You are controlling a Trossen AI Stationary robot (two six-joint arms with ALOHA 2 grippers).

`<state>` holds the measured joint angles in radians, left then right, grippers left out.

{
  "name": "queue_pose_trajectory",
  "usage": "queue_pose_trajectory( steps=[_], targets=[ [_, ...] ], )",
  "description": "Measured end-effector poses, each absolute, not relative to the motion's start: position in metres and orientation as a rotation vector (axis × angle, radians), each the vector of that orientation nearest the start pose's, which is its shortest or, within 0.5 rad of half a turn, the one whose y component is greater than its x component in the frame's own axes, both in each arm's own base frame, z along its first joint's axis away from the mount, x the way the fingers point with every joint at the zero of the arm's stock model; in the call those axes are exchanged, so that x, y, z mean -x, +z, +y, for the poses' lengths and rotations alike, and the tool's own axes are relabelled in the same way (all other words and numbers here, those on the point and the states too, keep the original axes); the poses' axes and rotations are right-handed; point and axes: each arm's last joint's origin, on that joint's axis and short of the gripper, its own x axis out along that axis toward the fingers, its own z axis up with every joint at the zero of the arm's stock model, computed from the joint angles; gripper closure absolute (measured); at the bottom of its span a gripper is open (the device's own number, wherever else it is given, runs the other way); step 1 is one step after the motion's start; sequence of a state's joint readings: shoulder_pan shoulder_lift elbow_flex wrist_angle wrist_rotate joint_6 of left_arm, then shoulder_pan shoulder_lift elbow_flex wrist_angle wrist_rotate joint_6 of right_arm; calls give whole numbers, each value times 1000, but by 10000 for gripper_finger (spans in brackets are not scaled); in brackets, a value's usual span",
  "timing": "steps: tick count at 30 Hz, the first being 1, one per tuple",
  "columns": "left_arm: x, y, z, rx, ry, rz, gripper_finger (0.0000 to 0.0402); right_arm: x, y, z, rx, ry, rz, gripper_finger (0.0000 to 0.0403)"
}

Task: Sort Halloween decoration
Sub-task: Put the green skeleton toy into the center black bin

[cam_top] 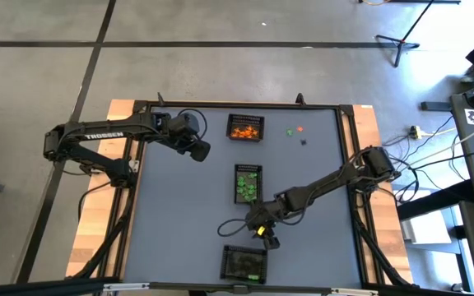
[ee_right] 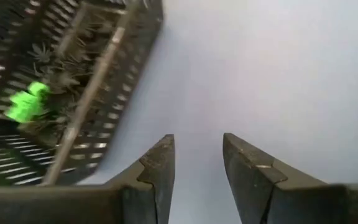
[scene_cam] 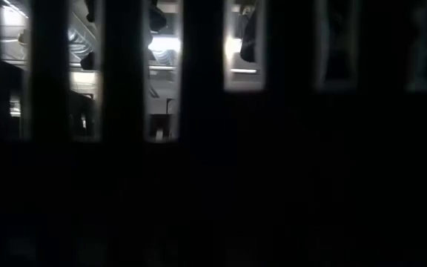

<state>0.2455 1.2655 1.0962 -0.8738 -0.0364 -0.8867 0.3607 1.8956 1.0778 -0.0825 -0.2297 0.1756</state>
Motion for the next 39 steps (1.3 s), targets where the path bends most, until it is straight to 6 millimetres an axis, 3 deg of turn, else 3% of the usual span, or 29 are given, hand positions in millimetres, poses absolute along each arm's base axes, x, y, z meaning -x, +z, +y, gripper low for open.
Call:
queue_pose_trajectory(
  steps=[8,17,32,39],
  targets=[
    [-233,290,60,906,704,863,226,-348,141,137,-102,446,988,269],
    [-233,290,60,906,704,863,226,-361,169,144,-112,495,946,269],
    [-233,290,60,906,704,863,226,-354,177,172,-182,531,953,269],
    [-233,290,60,906,704,863,226,-355,175,172,-218,484,967,269]
  ],
)
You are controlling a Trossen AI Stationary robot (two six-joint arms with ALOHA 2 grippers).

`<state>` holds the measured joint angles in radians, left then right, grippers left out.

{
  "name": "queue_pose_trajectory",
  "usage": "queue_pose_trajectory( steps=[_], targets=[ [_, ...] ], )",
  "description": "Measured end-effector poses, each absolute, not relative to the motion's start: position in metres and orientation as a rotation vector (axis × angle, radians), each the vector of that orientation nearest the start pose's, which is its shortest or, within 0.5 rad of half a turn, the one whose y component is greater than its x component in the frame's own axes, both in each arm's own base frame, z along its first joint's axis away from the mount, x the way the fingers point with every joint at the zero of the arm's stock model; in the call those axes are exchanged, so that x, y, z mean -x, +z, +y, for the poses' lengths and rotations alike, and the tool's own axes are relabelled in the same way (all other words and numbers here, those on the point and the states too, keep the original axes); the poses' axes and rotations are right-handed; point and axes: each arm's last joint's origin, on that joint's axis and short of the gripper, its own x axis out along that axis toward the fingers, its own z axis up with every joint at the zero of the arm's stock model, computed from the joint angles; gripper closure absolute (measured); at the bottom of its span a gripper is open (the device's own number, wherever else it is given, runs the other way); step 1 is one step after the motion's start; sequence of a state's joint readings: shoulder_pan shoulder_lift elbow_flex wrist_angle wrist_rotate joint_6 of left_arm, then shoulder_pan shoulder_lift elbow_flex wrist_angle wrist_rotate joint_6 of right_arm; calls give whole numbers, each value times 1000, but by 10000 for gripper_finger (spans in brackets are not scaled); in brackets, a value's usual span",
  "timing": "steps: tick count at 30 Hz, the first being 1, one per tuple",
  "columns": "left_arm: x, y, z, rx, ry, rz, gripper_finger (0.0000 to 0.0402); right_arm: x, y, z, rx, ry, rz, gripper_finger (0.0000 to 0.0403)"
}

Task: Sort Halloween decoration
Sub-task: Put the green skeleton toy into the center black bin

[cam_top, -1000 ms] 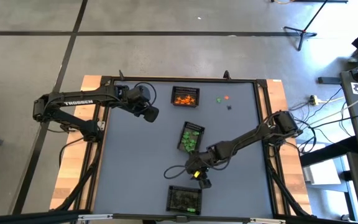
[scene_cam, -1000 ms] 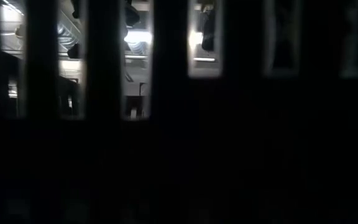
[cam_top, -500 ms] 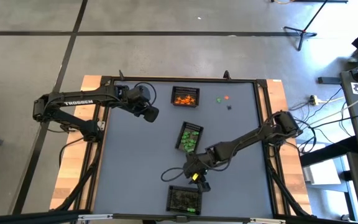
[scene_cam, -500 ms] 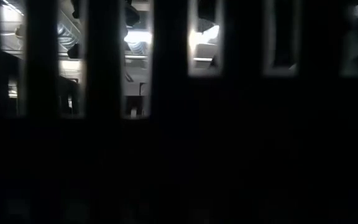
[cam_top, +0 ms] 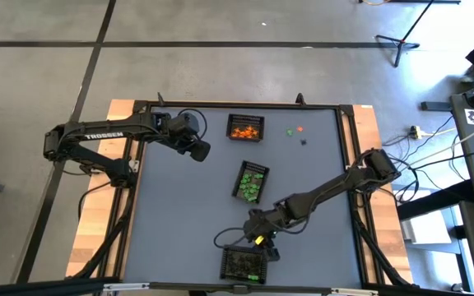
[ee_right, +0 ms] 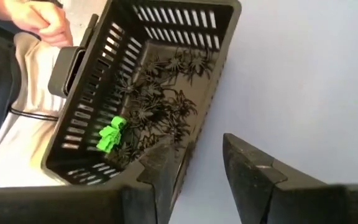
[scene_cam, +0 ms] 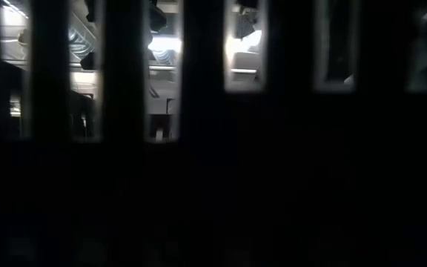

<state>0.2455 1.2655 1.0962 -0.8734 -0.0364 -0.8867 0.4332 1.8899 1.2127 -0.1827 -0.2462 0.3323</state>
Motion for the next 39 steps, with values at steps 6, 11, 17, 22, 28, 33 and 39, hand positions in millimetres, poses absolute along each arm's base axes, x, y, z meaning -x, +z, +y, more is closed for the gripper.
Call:
queue_pose_trajectory(
  steps=[6,11,17,22,28,33,39],
  targets=[
    [-234,290,60,906,704,862,226,-357,166,173,-249,469,989,269],
    [-233,290,60,906,704,863,226,-356,165,173,-266,458,1007,269],
    [-234,290,60,907,704,863,226,-357,162,173,-269,453,1015,270],
    [-234,290,60,906,704,863,226,-357,154,172,-257,433,1046,308],
    [-234,290,60,907,704,862,226,-356,154,171,-206,416,1046,393],
    [-234,290,60,906,704,862,226,-356,160,168,-133,346,1055,391],
    [-234,290,60,906,704,862,226,-362,174,160,23,162,1049,387]
  ],
)
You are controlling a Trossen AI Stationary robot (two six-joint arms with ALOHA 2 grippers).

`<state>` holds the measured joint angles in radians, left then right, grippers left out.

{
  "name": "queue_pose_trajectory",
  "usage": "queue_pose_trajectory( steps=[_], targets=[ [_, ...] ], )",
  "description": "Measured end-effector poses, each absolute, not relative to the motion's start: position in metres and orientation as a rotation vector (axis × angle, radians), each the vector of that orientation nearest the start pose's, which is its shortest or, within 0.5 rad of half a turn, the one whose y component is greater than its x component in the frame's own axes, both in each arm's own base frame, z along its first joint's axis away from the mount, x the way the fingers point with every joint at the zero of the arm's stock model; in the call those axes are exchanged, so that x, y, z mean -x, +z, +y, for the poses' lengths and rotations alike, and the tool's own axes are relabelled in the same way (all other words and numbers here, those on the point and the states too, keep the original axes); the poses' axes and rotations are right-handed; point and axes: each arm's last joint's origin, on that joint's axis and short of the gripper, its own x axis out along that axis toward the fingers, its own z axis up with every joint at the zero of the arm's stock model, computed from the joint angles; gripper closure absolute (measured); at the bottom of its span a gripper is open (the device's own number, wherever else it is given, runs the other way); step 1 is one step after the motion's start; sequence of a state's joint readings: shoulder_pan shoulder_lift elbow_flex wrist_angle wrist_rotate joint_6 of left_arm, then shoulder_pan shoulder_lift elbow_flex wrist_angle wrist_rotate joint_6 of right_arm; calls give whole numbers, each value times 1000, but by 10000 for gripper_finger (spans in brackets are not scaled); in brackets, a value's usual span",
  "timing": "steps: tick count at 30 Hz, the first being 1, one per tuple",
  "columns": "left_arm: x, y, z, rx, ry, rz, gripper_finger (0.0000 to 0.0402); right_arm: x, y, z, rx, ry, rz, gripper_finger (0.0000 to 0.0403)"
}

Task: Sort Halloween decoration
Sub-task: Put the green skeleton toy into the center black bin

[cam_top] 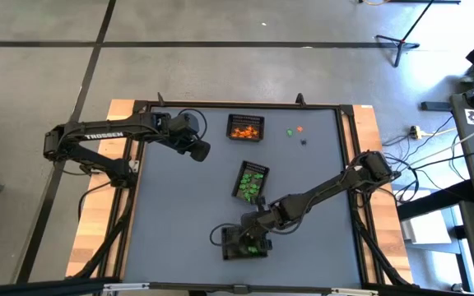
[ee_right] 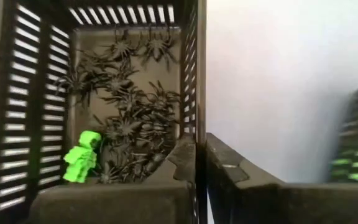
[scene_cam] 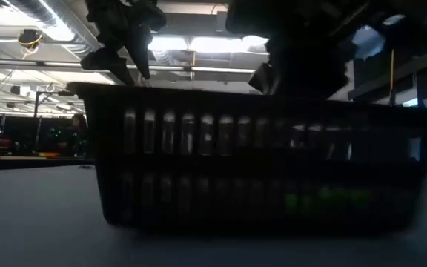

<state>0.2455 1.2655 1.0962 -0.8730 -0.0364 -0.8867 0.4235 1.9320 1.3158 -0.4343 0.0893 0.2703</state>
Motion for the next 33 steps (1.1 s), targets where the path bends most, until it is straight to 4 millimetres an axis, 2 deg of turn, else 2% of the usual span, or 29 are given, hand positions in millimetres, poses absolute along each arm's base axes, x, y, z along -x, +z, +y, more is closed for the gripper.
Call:
queue_pose_trajectory(
  steps=[4,10,15,26,33],
  targets=[
    [-234,290,60,906,704,862,226,-367,177,152,45,123,1038,383],
    [-234,290,60,906,704,862,226,-372,176,130,33,51,1071,382],
    [-233,290,60,906,704,863,226,-375,176,122,44,89,1075,373],
    [-234,290,60,906,704,862,226,-370,178,122,71,106,1105,234],
    [-234,290,60,906,704,862,226,-362,204,127,52,132,1035,213]
  ],
)
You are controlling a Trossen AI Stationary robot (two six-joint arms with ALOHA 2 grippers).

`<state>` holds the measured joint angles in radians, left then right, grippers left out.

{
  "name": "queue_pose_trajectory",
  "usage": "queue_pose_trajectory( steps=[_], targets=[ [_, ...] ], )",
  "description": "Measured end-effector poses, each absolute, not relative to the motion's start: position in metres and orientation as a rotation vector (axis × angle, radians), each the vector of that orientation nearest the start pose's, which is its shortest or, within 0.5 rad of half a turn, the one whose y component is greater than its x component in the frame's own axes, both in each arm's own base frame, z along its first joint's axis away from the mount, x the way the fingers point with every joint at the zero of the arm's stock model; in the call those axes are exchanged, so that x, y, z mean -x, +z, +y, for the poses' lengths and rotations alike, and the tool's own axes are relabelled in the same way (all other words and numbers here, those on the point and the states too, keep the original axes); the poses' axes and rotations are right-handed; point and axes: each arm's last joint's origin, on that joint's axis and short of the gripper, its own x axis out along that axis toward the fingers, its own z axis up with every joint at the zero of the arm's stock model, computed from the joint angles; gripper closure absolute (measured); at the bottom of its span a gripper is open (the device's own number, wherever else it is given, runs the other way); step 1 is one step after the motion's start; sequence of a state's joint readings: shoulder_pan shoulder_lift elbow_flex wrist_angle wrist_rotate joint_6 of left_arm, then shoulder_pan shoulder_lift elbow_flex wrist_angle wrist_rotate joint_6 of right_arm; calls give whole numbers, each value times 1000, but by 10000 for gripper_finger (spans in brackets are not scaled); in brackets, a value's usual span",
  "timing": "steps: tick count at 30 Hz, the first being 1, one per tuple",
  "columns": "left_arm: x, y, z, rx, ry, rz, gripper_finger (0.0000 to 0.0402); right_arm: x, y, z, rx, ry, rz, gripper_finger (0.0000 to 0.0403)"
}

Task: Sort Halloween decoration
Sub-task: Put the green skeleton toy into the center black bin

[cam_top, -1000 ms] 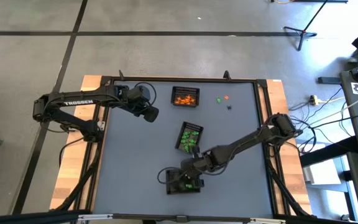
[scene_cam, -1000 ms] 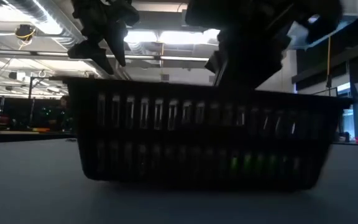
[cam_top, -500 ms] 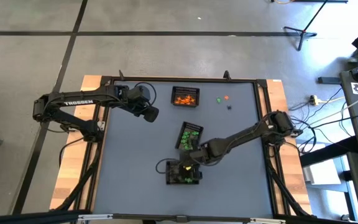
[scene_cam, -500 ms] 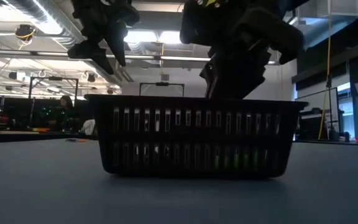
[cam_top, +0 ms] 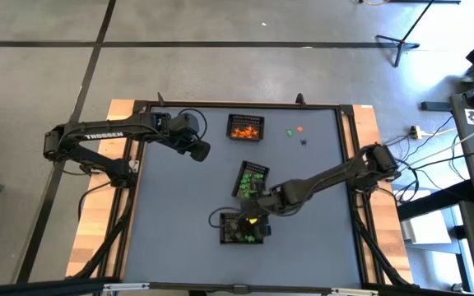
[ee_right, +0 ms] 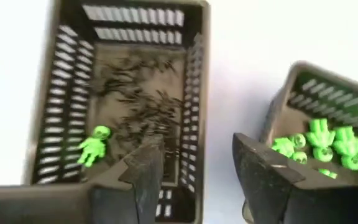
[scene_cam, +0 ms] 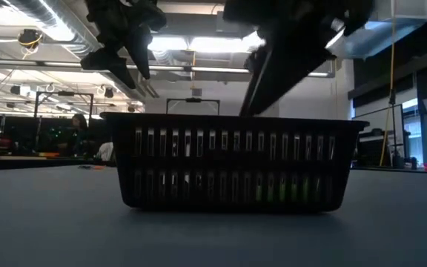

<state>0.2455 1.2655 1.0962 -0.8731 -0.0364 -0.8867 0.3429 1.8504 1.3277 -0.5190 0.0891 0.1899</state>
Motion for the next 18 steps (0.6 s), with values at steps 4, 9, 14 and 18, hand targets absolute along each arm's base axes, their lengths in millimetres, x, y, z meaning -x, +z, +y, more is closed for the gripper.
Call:
queue_pose_trajectory(
  steps=[4,9,14,18],
  targets=[
    [-234,290,60,906,704,862,226,-359,208,147,92,265,985,213],
    [-234,290,60,906,704,862,226,-358,194,170,137,357,984,213],
    [-234,290,60,906,704,862,226,-362,172,173,146,353,1032,213],
    [-234,290,60,906,704,862,226,-364,160,174,144,368,1067,213]
  ],
)
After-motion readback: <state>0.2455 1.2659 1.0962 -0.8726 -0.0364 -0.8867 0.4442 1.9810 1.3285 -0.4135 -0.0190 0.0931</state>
